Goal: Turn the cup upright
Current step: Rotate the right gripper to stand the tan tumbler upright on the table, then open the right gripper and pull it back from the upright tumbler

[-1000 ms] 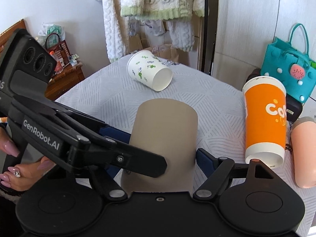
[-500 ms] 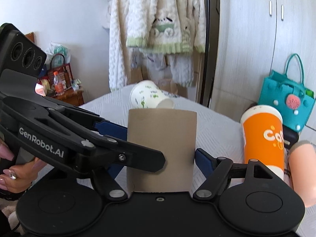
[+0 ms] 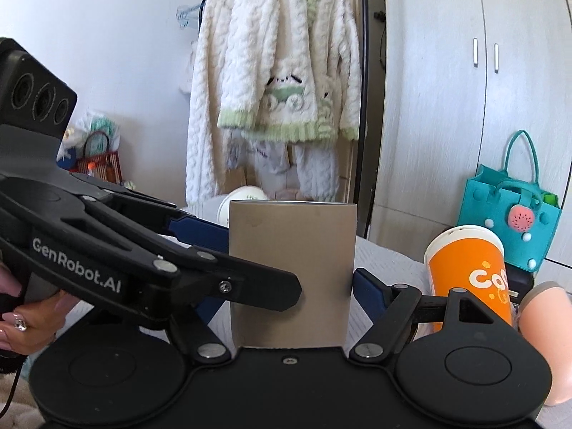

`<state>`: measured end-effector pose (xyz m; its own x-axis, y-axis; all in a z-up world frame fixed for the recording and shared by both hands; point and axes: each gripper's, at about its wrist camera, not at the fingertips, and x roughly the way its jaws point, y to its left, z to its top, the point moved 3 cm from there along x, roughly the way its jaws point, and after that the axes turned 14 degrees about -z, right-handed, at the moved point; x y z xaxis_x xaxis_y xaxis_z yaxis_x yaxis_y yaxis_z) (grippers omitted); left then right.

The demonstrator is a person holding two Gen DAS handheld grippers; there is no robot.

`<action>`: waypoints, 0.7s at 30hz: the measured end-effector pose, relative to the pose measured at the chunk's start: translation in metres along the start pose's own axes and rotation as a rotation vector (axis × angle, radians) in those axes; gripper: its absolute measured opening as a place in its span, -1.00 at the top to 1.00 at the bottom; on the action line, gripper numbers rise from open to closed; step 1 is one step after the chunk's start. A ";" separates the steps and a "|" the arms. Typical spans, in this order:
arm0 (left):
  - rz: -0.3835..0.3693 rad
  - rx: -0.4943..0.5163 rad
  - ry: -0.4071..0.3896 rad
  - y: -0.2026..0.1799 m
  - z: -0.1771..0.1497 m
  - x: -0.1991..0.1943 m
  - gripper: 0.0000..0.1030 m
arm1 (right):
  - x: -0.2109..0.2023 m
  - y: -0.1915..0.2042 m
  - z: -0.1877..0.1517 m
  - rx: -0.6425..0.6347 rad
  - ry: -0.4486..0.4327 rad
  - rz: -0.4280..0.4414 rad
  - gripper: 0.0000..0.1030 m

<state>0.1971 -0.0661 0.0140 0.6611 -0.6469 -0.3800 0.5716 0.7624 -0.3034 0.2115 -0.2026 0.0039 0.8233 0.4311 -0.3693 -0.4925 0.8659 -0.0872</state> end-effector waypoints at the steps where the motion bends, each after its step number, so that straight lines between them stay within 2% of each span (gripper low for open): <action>1: 0.005 0.006 0.000 0.000 0.000 0.001 -0.33 | 0.002 -0.002 -0.002 0.018 -0.007 0.009 -0.56; 4: 0.009 0.015 -0.001 0.000 -0.004 0.004 -0.33 | 0.004 -0.004 -0.009 0.031 -0.015 0.011 -0.56; 8: 0.012 0.049 -0.008 -0.002 -0.011 0.004 -0.33 | 0.004 0.001 -0.013 -0.015 -0.023 -0.010 -0.57; 15: -0.019 0.054 0.019 -0.012 -0.013 -0.001 -0.31 | -0.005 0.007 -0.011 -0.083 0.026 -0.046 -0.57; 21: -0.031 0.040 0.021 -0.020 -0.017 -0.003 -0.35 | -0.011 0.005 -0.017 -0.046 0.050 -0.072 -0.56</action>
<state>0.1756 -0.0792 0.0058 0.6326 -0.6697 -0.3891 0.6114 0.7402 -0.2800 0.1952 -0.2078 -0.0078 0.8426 0.3536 -0.4061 -0.4457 0.8812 -0.1575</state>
